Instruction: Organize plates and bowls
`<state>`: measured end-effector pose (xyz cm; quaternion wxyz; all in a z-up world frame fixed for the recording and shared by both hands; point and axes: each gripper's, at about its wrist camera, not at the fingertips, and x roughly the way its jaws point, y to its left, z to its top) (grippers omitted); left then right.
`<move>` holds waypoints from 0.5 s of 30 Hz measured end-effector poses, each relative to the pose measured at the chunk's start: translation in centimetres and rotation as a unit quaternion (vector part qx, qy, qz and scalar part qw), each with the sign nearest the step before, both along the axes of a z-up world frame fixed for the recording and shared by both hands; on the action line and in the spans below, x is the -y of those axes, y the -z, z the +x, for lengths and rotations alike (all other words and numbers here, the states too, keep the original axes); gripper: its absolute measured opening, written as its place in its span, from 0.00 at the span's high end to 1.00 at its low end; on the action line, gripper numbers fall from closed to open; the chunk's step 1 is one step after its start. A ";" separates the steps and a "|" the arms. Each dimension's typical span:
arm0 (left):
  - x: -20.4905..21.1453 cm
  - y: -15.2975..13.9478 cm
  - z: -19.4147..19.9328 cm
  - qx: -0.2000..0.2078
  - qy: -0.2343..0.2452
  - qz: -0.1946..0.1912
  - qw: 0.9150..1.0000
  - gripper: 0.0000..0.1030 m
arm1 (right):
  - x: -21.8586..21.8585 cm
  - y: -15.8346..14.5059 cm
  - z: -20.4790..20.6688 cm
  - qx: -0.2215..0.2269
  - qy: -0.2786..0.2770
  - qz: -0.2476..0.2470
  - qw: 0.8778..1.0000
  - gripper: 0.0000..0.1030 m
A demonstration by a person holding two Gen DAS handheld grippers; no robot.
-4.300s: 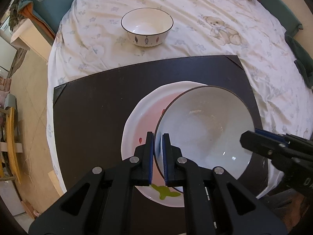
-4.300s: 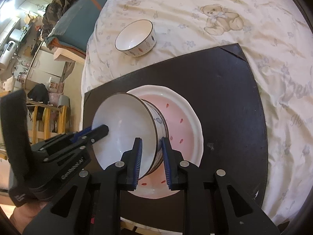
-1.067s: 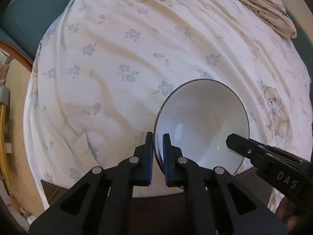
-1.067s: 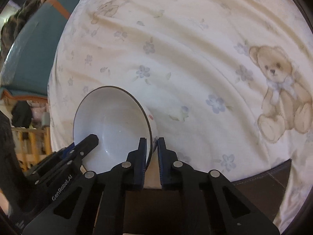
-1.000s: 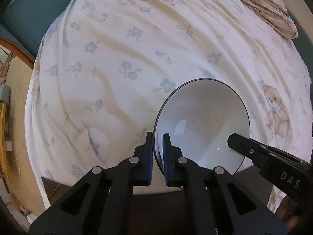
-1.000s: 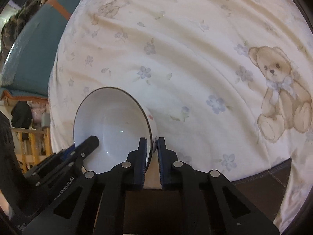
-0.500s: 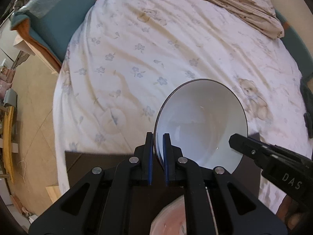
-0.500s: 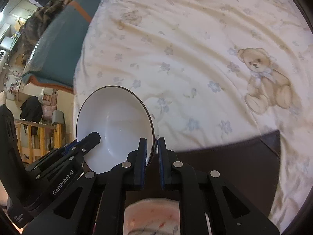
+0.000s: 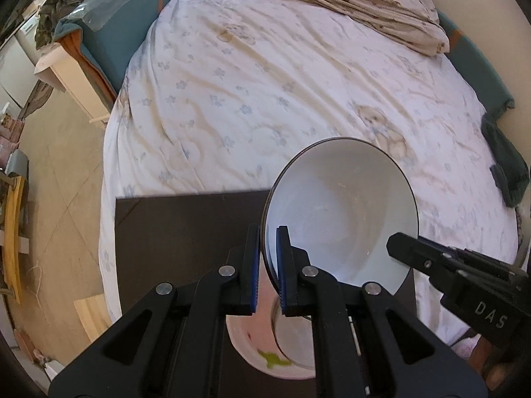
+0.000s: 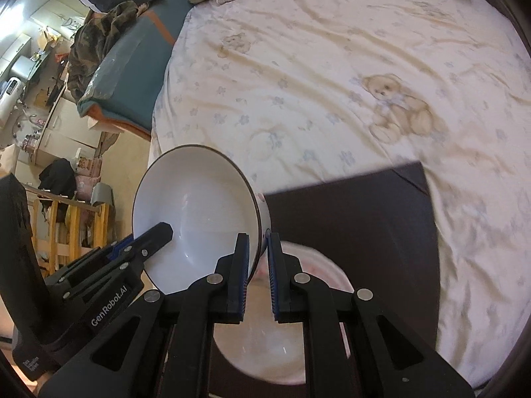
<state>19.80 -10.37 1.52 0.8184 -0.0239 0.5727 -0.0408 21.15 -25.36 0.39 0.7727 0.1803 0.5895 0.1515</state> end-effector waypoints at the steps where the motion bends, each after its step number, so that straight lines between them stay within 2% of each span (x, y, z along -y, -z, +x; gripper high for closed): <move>1: 0.2 0.1 -0.5 -0.002 0.003 0.000 1.000 0.93 | 0.3 0.0 -0.9 -0.003 0.001 -0.001 1.000 0.88; 8: 0.9 0.6 -4.5 -0.015 0.025 -0.007 1.000 0.93 | 2.1 0.1 -5.4 -0.013 0.005 0.012 1.000 0.88; 15: 1.4 2.4 -6.0 -0.035 0.039 0.007 0.999 0.93 | 2.1 1.5 -8.3 -0.033 -0.006 0.007 0.999 0.87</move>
